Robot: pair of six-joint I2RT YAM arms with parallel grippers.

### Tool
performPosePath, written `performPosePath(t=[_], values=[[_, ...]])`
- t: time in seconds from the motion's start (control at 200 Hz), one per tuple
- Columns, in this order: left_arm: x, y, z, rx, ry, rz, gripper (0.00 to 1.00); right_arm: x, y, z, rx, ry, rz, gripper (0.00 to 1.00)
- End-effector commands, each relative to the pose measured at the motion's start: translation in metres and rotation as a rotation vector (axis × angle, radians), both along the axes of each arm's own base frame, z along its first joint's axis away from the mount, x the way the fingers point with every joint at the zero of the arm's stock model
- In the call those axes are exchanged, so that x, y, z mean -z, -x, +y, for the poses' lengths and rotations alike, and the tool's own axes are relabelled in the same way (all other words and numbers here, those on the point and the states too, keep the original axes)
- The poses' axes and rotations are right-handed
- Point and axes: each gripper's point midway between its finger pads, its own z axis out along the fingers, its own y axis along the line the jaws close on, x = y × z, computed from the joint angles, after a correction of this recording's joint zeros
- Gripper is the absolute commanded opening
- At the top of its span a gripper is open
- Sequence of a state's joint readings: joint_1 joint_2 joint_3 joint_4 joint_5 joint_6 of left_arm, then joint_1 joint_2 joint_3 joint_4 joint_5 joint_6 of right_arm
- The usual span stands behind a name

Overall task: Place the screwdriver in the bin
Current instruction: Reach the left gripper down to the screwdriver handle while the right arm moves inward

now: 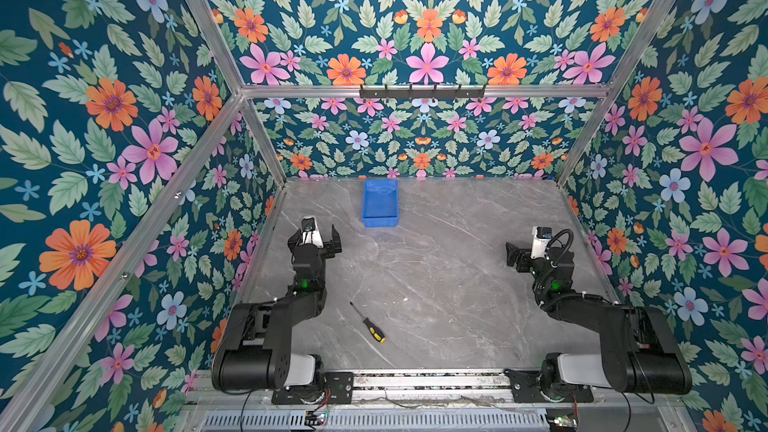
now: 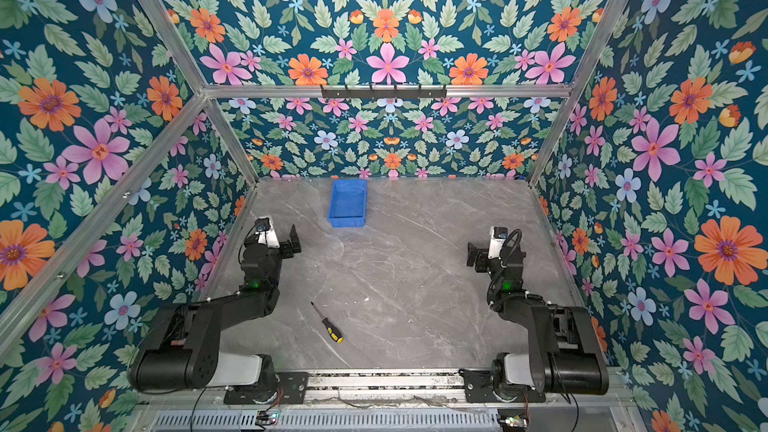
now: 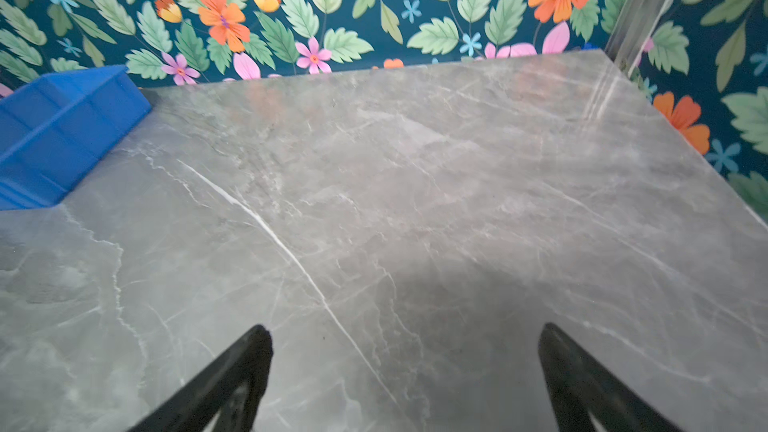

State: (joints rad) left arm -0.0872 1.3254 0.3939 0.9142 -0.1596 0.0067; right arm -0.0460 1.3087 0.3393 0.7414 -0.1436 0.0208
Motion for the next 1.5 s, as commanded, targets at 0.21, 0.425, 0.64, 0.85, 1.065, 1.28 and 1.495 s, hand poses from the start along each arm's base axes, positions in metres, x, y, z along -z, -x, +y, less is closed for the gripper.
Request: performPosePath(t=[0.21, 0.425, 0.64, 0.85, 1.065, 1.28, 1.495], values=[[-0.002, 0.039, -0.048, -0.009, 0.076, 0.276, 1.00, -0.041, 0.023, 0.053, -0.228, 0.142, 0.006, 0.99], [0.011, 0.089, -0.056, -0.070, 0.233, 0.464, 1.00, -0.069, 0.057, 0.104, -0.441, 0.232, 0.010, 0.99], [0.029, 0.135, -0.080, -0.060, 0.409, 0.635, 1.00, -0.091, 0.098, 0.155, -0.679, 0.318, 0.016, 0.99], [0.061, 0.168, -0.105, -0.039, 0.576, 0.808, 1.00, -0.102, 0.139, 0.209, -0.902, 0.373, 0.006, 0.99], [0.083, 0.191, -0.118, -0.049, 0.646, 0.916, 1.00, -0.093, 0.185, 0.262, -1.151, 0.447, 0.029, 0.99], [0.105, 0.201, -0.126, -0.078, 0.709, 0.998, 0.96, -0.087, 0.208, 0.289, -1.279, 0.461, 0.044, 0.99], [0.126, 0.203, -0.137, -0.096, 0.699, 1.097, 0.72, -0.088, 0.205, 0.296, -1.289, 0.460, 0.049, 0.99]])
